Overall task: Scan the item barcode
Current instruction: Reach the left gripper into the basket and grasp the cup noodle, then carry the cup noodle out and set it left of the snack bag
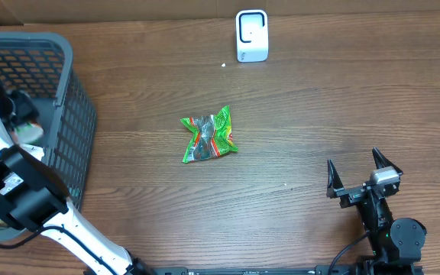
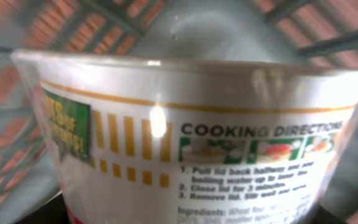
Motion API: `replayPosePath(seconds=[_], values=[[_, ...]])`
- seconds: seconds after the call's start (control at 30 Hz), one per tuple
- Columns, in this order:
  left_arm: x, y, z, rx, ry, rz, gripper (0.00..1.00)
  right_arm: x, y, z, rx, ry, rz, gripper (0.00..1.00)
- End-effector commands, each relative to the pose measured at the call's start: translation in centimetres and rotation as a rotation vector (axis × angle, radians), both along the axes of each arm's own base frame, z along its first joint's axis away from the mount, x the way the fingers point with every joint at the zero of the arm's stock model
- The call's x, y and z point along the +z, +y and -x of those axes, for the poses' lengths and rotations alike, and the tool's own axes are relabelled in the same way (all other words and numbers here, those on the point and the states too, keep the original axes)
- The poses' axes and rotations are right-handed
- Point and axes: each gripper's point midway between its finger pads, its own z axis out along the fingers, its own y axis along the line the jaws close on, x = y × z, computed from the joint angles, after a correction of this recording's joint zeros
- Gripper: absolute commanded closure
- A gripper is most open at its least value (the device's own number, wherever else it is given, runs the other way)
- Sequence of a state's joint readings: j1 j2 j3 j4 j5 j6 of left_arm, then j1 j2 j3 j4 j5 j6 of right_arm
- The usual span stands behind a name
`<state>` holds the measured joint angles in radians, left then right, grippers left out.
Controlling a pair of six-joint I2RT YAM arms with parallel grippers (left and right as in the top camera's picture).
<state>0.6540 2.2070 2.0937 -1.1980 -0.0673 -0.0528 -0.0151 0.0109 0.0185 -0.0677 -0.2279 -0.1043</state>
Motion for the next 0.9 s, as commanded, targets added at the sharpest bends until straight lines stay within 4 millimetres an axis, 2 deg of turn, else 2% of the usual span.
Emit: replayPosePath(seconds=[0.0, 0.1, 0.13, 0.33, 0.37, 0.43, 0.47, 0.53, 0.57, 0.63, 0.73, 0.87], values=[[5.9, -0.8, -2.3, 0.003, -0.154, 0.014, 0.33, -0.2, -0.1, 0.0, -0.009, -0.002, -0.006, 0.0], [9.1, -1.6, -2.5, -0.015, -0.211, 0.028, 0.34, -0.2, -0.1, 0.0, -0.009, -0.002, -0.006, 0.0], [10.8, -2.2, -2.7, -0.02, -0.251, 0.04, 0.34, -0.2, -0.1, 0.0, -0.009, -0.003, -0.006, 0.0], [16.8, -4.3, -2.5, -0.062, -0.374, 0.047, 0.34, -0.2, -0.1, 0.0, -0.009, -0.002, -0.006, 0.0], [18.6, -5.0, -2.2, -0.075, -0.41, 0.034, 0.34, -0.2, -0.1, 0.0, -0.009, -0.002, -0.006, 0.0], [21.0, -5.9, -1.7, -0.092, -0.455, 0.006, 0.34, -0.2, -0.1, 0.0, -0.009, -0.002, -0.006, 0.0], [23.0, -6.7, -1.1, -0.106, -0.492, -0.019, 0.34, -0.2, -0.1, 0.0, -0.009, -0.002, -0.006, 0.0], [25.1, -7.8, -0.4, -0.122, -0.532, -0.045, 0.34, -0.2, -0.1, 0.0, -0.009, -0.002, -0.006, 0.0], [27.4, -9.3, 0.5, -0.147, -0.581, -0.067, 0.34, -0.2, -0.1, 0.0, -0.009, -0.002, -0.006, 0.0], [29.8, -11.4, 1.6, -0.182, -0.626, -0.088, 0.33, -0.2, -0.1, 0.0, -0.009, -0.002, -0.006, 0.0], [30.9, -14.2, 2.6, -0.231, -0.634, -0.081, 0.31, -0.2, -0.1, 0.0, -0.009, -0.002, -0.006, 0.0], [30.0, -18.9, 3.0, -0.323, -0.578, -0.007, 0.3, -0.2, -0.1, 0.0, -0.009, -0.002, -0.006, 0.0]])
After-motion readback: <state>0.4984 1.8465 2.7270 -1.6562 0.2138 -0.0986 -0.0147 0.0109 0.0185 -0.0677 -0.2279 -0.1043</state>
